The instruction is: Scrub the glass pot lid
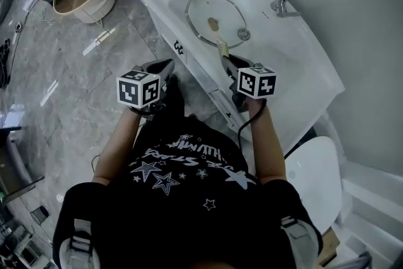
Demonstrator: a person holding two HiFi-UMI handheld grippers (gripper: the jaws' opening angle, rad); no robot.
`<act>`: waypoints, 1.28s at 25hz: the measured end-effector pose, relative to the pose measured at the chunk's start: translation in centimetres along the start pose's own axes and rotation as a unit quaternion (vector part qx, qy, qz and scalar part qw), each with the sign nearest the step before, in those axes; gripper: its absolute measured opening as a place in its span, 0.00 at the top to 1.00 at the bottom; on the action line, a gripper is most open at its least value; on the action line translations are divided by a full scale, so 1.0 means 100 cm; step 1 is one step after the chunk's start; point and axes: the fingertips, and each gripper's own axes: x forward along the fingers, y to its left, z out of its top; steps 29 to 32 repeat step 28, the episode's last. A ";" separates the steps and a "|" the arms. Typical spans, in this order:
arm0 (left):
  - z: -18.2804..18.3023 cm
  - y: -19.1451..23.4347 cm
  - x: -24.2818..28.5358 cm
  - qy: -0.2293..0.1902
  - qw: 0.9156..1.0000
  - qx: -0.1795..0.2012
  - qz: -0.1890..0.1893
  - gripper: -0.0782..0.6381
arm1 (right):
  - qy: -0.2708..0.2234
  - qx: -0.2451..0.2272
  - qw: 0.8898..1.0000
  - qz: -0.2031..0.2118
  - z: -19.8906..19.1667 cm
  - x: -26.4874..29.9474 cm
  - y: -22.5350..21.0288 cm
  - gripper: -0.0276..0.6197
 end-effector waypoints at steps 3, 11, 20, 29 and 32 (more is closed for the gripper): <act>-0.007 -0.003 -0.009 -0.001 1.000 -0.005 0.011 0.88 | -0.005 -0.004 1.000 0.005 -0.006 -0.008 0.004 0.86; -0.005 -0.020 -0.017 -0.004 1.000 0.004 0.021 0.88 | -0.013 0.004 1.000 0.006 -0.013 -0.026 0.000 0.86; -0.017 -0.028 -0.021 0.001 1.000 -0.003 0.007 0.88 | -0.020 0.015 1.000 0.003 -0.025 -0.035 0.002 0.86; -0.026 -0.015 -0.033 -0.008 1.000 -0.011 0.010 0.88 | -0.026 0.008 1.000 -0.006 -0.032 -0.032 0.004 0.86; -0.026 -0.015 -0.033 -0.008 1.000 -0.011 0.010 0.88 | -0.026 0.008 1.000 -0.006 -0.032 -0.032 0.004 0.86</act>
